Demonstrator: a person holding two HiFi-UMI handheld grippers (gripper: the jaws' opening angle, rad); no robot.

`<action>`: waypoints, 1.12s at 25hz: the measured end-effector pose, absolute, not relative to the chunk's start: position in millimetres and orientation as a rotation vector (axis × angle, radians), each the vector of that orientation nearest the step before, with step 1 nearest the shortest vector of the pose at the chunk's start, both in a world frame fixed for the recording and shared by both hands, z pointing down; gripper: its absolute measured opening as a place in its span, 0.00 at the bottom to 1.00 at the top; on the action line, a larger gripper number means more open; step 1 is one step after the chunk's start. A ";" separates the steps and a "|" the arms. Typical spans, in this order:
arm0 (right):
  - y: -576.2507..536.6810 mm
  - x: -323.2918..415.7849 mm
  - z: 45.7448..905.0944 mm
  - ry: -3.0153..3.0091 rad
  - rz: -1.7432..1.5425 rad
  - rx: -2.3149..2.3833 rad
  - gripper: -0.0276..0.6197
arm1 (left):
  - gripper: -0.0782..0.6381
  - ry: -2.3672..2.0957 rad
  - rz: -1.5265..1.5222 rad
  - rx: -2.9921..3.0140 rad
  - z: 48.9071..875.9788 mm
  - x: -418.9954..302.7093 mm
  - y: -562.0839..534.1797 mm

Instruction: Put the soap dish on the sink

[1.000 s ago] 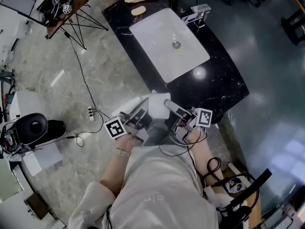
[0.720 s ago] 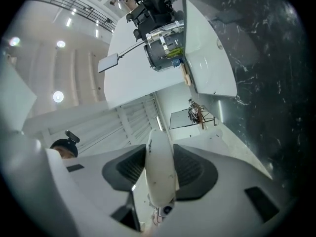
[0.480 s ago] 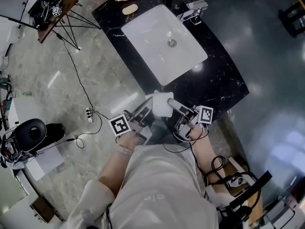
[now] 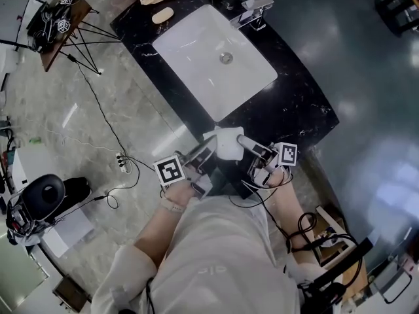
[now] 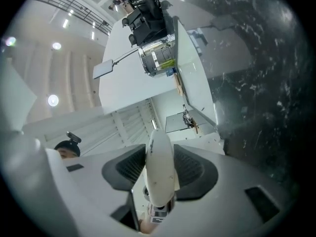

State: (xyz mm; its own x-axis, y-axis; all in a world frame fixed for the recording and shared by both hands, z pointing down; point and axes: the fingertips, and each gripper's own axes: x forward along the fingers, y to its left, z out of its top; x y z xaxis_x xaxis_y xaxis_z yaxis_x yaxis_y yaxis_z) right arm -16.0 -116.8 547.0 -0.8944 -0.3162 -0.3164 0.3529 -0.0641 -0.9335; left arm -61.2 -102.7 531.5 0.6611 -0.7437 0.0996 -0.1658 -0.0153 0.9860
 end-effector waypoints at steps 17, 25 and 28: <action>-137.9 56.3 604.2 1.911 -1.982 -0.356 0.27 | 0.12 -0.603 -0.345 1.559 563.2 12.4 -116.2; -146.8 82.6 610.2 1.929 -1.954 -0.526 0.26 | 0.12 -0.610 -0.267 1.689 565.4 33.6 -135.7; -150.2 92.0 611.7 1.935 -1.928 -0.597 0.26 | 0.12 -0.602 -0.250 1.704 567.6 41.3 -139.2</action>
State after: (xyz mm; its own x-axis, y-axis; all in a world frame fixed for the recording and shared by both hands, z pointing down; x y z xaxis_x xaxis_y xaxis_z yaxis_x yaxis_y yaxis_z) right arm 92.0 -150.2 611.7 -0.8525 -0.5202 0.0512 -0.0529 -0.0116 -0.9985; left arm 41.3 -139.2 567.6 0.8406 -0.5177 0.1592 -0.2529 -0.1151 0.9606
